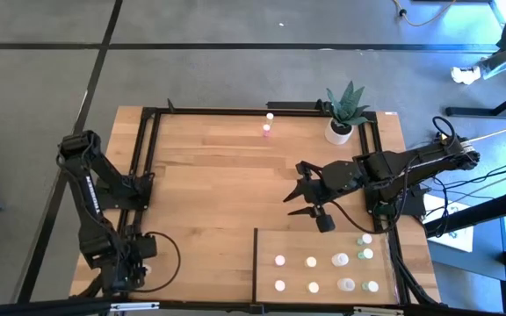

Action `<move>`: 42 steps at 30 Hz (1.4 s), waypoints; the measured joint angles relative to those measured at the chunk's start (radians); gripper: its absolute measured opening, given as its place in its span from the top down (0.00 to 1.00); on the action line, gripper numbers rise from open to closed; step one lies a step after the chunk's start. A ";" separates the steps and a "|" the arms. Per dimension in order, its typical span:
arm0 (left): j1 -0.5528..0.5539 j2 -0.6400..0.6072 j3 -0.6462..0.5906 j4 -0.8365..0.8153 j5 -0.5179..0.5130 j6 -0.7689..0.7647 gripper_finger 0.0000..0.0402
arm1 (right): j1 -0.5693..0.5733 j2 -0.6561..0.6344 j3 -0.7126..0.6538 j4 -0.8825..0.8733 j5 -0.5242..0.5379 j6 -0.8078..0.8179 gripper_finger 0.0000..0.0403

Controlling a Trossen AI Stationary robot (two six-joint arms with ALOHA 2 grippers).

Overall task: Pick and place medicine bottles onto shelf by color
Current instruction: Put the transparent pill bottle on the shelf aligned with the other transparent pill bottle

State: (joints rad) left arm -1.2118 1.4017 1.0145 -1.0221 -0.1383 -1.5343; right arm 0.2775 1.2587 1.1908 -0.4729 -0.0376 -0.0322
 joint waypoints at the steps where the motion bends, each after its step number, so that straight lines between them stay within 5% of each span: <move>1: 0.000 0.000 -0.008 0.011 0.002 0.000 0.27 | 0.000 0.000 0.000 0.000 0.000 0.001 0.57; 14: 0.000 0.001 -0.078 0.108 0.138 -0.004 0.27 | 0.000 0.000 0.000 0.000 0.000 0.001 0.57; 42: 0.001 0.125 -0.130 0.242 0.143 0.000 0.29 | 0.000 0.000 0.000 0.000 0.000 0.002 0.57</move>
State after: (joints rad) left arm -1.2106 1.5265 0.8848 -0.7804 0.0045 -1.5341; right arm 0.2775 1.2587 1.1908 -0.4732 -0.0372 -0.0304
